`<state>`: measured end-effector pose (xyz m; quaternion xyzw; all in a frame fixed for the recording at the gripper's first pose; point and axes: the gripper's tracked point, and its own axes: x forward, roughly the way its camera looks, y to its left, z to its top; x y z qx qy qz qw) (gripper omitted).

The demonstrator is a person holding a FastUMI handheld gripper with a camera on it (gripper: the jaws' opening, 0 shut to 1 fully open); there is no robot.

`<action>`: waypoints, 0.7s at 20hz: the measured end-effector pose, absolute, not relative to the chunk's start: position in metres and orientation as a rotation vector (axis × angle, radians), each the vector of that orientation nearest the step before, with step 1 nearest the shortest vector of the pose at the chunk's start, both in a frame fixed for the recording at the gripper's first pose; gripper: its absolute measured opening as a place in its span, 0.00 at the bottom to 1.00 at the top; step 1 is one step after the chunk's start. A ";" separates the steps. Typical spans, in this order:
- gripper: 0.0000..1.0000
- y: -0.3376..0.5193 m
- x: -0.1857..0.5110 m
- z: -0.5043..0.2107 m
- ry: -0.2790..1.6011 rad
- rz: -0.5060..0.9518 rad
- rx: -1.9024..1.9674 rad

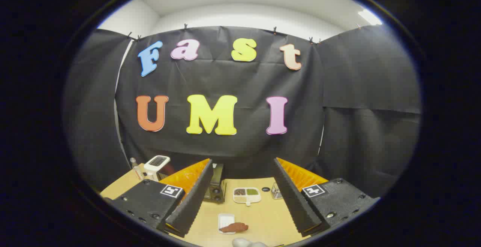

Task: Open the toaster oven, put the food inside, and close the toaster oven door.

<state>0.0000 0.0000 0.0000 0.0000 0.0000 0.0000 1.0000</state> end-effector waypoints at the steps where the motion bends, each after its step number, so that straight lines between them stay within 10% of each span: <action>1: 1.00 0.000 -0.001 -0.001 0.001 -0.002 0.003; 14: 1.00 0.013 0.011 -0.022 0.028 -0.043 -0.002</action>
